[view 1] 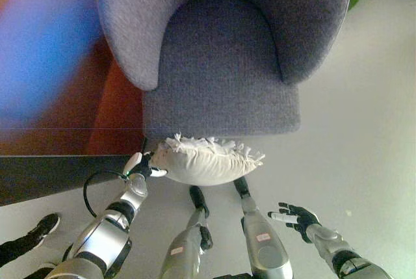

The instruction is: Pick up the pillow and put it on the sofa.

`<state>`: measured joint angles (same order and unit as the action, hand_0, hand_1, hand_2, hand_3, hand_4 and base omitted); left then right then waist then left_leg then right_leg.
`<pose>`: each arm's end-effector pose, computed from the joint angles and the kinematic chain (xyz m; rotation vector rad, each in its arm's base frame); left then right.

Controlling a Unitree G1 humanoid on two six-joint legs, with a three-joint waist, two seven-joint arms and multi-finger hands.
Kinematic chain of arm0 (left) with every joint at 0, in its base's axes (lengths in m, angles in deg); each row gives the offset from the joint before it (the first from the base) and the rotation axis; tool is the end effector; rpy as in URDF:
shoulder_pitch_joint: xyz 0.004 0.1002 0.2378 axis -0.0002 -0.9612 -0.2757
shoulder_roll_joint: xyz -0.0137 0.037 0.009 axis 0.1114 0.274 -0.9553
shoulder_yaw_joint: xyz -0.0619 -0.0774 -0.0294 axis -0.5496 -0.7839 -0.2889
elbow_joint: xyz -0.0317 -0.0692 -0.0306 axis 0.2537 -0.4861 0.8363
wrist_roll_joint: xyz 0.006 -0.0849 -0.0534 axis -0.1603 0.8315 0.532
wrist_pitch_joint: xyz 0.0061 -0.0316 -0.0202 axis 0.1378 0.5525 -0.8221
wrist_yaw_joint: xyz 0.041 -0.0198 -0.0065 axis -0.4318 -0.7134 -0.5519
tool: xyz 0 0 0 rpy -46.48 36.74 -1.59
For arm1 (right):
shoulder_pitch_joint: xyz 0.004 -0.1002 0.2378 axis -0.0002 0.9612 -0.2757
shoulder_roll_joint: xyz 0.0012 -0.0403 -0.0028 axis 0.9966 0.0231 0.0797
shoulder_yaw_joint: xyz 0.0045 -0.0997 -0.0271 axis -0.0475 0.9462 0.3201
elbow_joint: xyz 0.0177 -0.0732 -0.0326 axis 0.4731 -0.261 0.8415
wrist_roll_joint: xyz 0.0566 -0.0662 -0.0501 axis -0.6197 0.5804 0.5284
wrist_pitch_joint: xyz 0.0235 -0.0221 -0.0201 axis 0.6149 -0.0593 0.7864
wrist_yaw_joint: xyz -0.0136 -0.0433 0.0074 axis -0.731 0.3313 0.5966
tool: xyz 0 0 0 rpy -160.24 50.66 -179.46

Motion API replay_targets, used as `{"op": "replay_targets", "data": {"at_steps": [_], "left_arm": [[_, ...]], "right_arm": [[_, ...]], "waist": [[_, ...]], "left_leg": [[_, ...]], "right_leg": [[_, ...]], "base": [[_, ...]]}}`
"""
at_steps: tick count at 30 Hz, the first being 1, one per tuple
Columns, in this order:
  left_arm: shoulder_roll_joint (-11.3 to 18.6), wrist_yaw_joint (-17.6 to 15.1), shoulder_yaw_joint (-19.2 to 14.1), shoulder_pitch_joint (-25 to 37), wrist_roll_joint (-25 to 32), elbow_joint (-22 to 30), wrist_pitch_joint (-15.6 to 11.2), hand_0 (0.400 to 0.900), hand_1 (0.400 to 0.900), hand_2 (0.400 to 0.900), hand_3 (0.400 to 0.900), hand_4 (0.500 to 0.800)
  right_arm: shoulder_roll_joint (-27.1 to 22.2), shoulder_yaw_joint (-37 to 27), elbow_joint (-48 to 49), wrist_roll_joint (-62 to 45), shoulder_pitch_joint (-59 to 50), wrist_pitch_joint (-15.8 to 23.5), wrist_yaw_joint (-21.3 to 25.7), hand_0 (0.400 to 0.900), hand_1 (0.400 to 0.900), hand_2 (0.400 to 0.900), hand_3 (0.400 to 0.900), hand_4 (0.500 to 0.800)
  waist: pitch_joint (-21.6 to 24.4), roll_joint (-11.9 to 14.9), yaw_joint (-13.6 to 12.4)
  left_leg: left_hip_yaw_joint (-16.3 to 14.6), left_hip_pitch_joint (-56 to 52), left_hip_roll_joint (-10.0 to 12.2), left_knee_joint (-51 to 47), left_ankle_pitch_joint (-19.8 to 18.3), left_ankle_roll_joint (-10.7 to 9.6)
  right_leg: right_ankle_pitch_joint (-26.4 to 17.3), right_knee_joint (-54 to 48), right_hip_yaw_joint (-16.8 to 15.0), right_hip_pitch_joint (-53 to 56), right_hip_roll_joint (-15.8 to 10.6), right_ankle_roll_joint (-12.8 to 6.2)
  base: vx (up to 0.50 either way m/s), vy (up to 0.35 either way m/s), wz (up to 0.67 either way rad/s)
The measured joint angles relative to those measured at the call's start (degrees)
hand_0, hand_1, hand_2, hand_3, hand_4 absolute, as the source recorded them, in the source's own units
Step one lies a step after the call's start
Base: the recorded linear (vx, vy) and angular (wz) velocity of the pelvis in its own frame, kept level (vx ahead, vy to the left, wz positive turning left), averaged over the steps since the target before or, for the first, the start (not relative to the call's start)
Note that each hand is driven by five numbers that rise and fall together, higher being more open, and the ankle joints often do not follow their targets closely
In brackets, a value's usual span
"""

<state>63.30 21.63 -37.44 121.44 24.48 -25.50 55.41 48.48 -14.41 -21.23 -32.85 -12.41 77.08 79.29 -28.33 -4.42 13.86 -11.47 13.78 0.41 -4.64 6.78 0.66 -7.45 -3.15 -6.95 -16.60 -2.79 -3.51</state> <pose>0.2802 0.2294 0.0039 0.7820 0.5454 0.1481 0.1807 -0.2566 -0.0653 -0.2215 0.8851 -0.0115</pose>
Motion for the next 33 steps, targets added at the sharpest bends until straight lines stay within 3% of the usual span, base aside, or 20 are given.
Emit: {"op": "replay_targets", "data": {"at_steps": [9, 19, 33], "left_arm": [[2.7, 0.0, 1.3, 6.8, 3.6, -0.9, 0.1, 0.900, 0.900, 0.900, 0.900, 0.800], [4.9, 0.0, 3.7, 12.9, 6.1, -1.0, 0.1, 0.900, 0.900, 0.900, 0.900, 0.800], [7.0, 0.1, 4.2, 19.0, 10.1, -2.6, 0.5, 0.900, 0.900, 0.900, 0.900, 0.800]], "right_arm": [[-0.3, 0.0, 2.4, -3.4, -0.8, 0.7, 0.1, 0.900, 0.900, 0.900, 0.900, 0.800], [-1.0, 0.0, 2.8, -6.8, -1.7, 1.1, 0.3, 0.900, 0.900, 0.900, 0.900, 0.800], [-1.4, -0.1, 3.9, -9.1, -1.8, 1.4, 0.1, 0.900, 0.900, 0.900, 0.900, 0.800]], "waist": [[-0.7, 0.5, 1.7], [-0.8, 0.3, 1.9], [-0.8, 0.2, 2.0]], "left_leg": [[-0.9, 7.8, -0.3, 0.0, 1.4, 0.2], [-0.7, 15.4, -0.4, 0.1, 3.6, 0.2], [0.1, 23.4, -0.7, 0.1, 5.7, 0.5]], "right_leg": [[-0.2, 2.9, -0.2, -9.4, 0.0, -0.22], [0.0, 7.5, 0.1, -19.2, 0.1, -0.29], [0.7, 13.4, 0.4, -29.5, 0.1, -0.44]], "base": [[-0.05, 0.002, 0.04], [-0.01, -0.034, 0.10], [0.00, -0.032, 0.05]]}}
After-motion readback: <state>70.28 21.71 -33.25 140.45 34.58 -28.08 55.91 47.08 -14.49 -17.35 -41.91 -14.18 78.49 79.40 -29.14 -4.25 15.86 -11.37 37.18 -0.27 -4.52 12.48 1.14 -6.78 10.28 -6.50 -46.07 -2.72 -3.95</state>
